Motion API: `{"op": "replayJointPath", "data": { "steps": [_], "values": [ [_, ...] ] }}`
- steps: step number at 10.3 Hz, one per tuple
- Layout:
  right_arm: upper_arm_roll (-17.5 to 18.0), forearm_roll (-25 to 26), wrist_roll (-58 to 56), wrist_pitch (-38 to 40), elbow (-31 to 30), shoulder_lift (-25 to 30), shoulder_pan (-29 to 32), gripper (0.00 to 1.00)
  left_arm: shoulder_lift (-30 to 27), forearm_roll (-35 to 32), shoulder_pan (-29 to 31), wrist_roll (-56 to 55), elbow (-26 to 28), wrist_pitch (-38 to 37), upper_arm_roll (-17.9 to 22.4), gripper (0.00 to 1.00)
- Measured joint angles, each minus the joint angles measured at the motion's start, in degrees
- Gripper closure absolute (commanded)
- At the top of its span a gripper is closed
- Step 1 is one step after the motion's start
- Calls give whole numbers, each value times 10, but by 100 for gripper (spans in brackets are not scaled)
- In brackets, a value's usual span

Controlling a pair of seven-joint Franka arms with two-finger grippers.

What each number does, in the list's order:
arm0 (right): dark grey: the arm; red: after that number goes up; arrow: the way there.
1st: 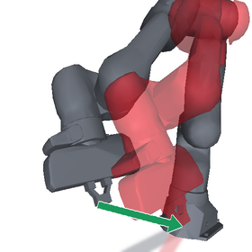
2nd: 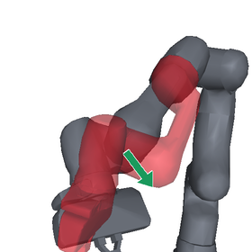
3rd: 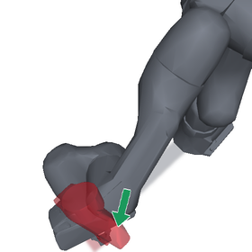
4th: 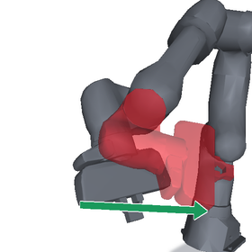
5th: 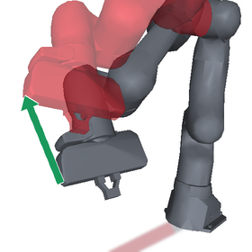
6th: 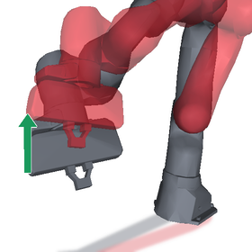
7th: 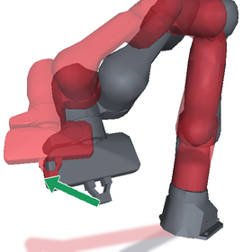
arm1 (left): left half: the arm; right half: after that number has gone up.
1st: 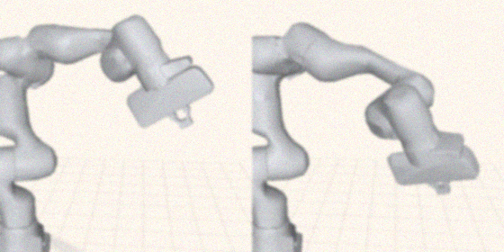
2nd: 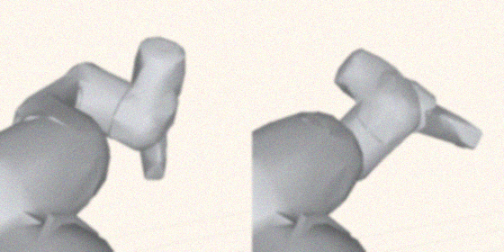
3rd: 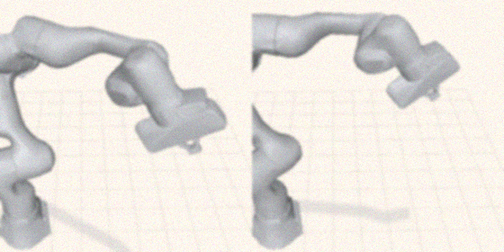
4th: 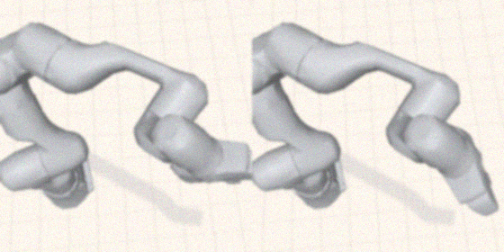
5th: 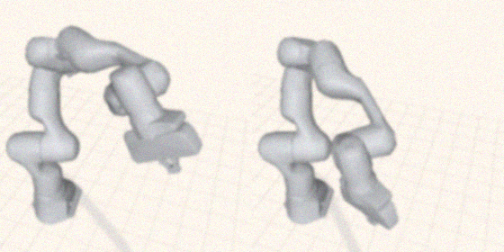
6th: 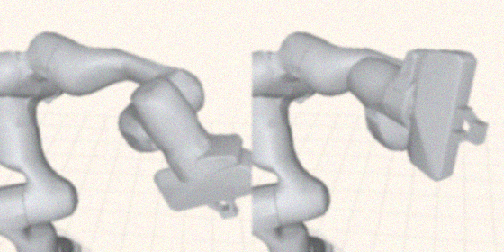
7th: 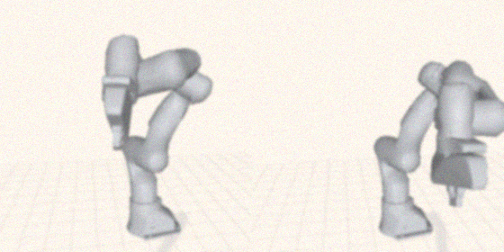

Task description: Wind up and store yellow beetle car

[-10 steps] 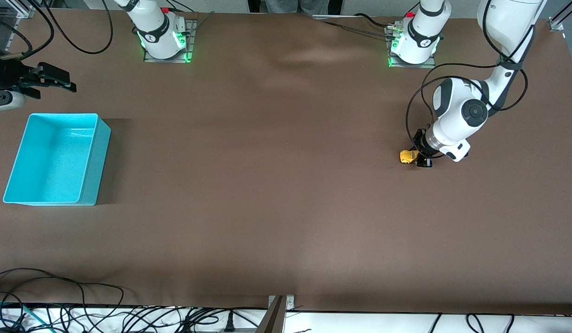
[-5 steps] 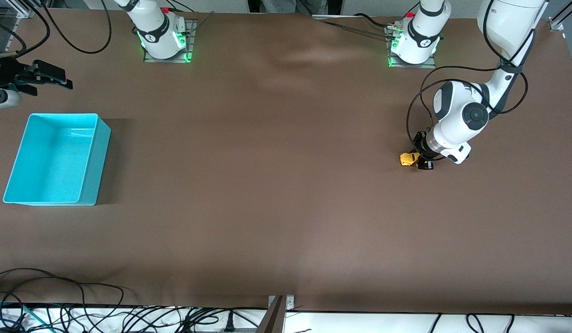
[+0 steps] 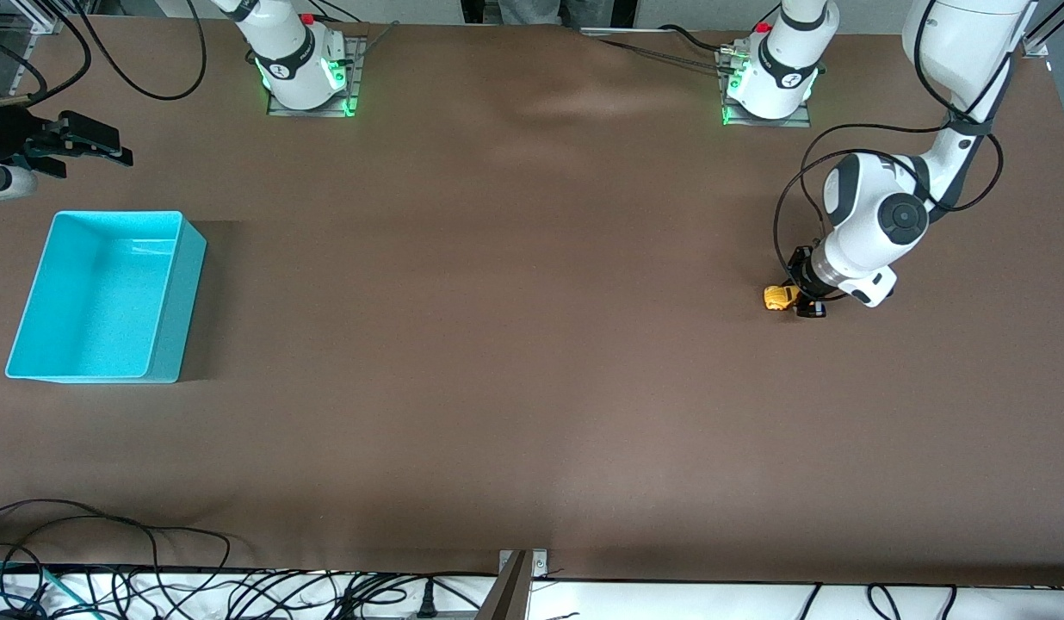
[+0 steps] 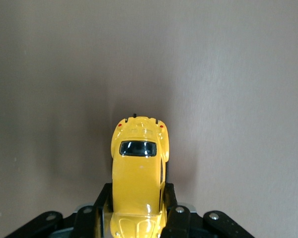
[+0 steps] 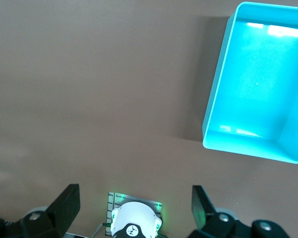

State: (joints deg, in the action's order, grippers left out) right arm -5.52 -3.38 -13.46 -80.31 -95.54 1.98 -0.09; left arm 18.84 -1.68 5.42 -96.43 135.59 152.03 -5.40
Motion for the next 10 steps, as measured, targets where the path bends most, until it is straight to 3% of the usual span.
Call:
{"op": "replayJointPath", "data": {
  "steps": [10],
  "values": [
    [0, 2, 0, 0, 0, 0, 0, 0, 10, -1, 2, 76, -19, -16, 78, 100]
  ]
}}
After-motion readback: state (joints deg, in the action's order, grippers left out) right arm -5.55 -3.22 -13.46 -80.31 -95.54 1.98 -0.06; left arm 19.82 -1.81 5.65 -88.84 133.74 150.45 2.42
